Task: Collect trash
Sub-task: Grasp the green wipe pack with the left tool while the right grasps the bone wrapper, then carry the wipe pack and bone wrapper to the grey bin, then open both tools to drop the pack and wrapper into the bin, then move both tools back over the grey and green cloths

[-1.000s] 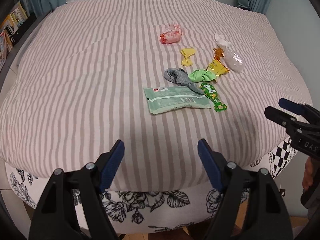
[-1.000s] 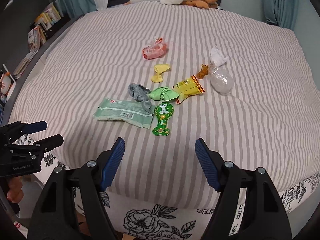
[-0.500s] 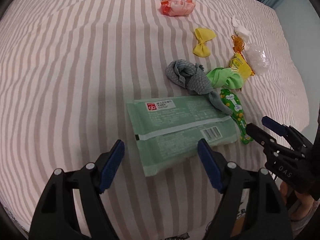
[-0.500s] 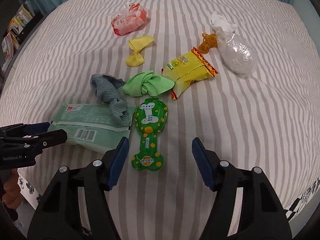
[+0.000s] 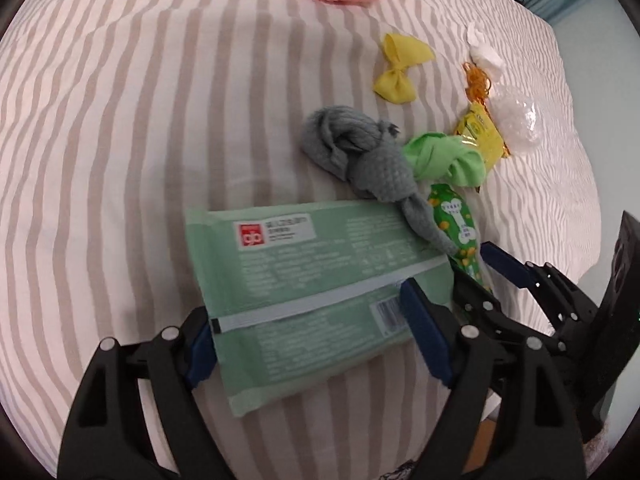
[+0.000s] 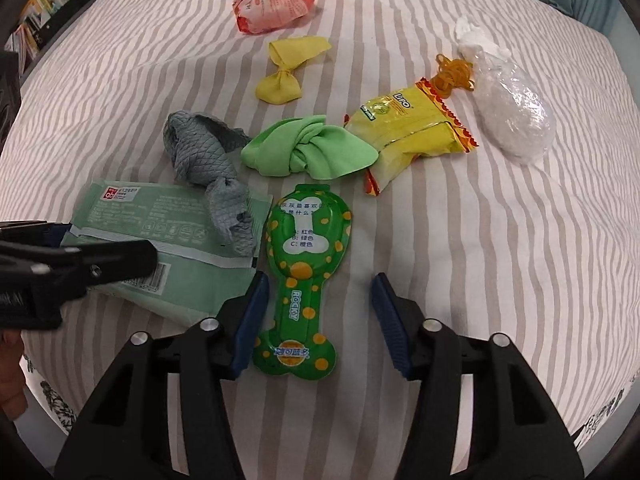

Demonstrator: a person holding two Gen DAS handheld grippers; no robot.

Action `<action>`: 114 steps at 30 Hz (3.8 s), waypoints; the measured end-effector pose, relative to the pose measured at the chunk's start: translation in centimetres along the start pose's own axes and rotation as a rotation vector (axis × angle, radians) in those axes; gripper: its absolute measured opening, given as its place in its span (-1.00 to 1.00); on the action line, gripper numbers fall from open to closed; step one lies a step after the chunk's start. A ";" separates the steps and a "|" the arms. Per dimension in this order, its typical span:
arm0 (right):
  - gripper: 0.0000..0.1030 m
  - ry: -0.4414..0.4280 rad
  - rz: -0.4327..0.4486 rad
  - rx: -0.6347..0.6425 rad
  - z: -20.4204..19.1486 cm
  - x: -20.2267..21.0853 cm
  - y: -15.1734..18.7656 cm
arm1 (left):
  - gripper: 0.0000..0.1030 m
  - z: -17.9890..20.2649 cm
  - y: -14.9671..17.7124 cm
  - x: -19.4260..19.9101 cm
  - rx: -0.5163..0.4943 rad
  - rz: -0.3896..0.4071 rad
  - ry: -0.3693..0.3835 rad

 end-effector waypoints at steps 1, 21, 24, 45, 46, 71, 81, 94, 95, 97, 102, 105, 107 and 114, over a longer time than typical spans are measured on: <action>-0.18 -0.003 -0.001 0.001 -0.2 0.0 -0.2 | 0.56 0.1 -0.1 0.0 -0.011 0.003 -0.010; -0.58 -0.083 0.063 -0.082 0.6 6.4 0.4 | -0.88 2.3 -1.1 7.0 -0.044 0.134 0.048; -0.58 -0.083 0.088 -0.075 0.7 8.5 0.8 | -0.89 3.0 -0.2 9.0 -0.080 0.164 0.028; -0.58 -0.278 0.193 0.310 -12.9 22.5 5.9 | -0.90 -4.8 16.9 24.6 0.194 0.363 -0.211; -0.58 -0.293 0.191 0.341 -14.0 22.6 6.2 | -0.90 -5.9 18.3 25.1 0.229 0.369 -0.222; -0.58 -0.677 -0.014 0.966 -64.2 21.1 32.7 | -0.90 -34.6 57.9 36.9 0.772 0.445 -0.456; -0.57 -0.642 -0.107 1.043 -71.4 19.8 37.6 | -0.89 -39.1 63.6 35.5 0.791 0.435 -0.431; -0.17 -0.600 -0.168 1.084 -72.6 17.6 39.0 | 0.25 -41.6 65.5 33.8 0.842 0.430 -0.387; -0.16 -0.604 -0.163 1.084 -72.7 17.7 38.9 | 0.27 -41.7 65.3 33.7 0.836 0.427 -0.390; -0.16 -0.605 -0.162 1.084 -72.9 17.7 38.9 | 0.27 -41.7 65.2 33.7 0.824 0.420 -0.396; -0.16 -0.605 -0.161 1.073 -72.9 17.6 38.8 | 0.27 -41.7 65.0 33.5 0.800 0.406 -0.395; -0.16 -0.597 -0.156 1.054 -72.5 17.6 38.4 | 0.29 -41.5 64.6 33.5 0.781 0.402 -0.392; -0.16 -0.591 -0.148 1.037 -72.0 17.6 38.1 | 0.29 -41.2 64.1 33.5 0.766 0.402 -0.393; -0.16 -0.539 -0.091 0.923 -68.0 17.9 35.2 | 0.31 -39.7 60.7 33.2 0.657 0.397 -0.385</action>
Point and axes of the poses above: each gripper's, at about its wrist camera, not at the fingertips, and x roughly against the way its jaws point, z to its right, y to its underside, the point moved 7 cm from there along -x, roughly the way its jaws point, and after that the axes turned 14 degrees about -y, right-handed, at the moved point
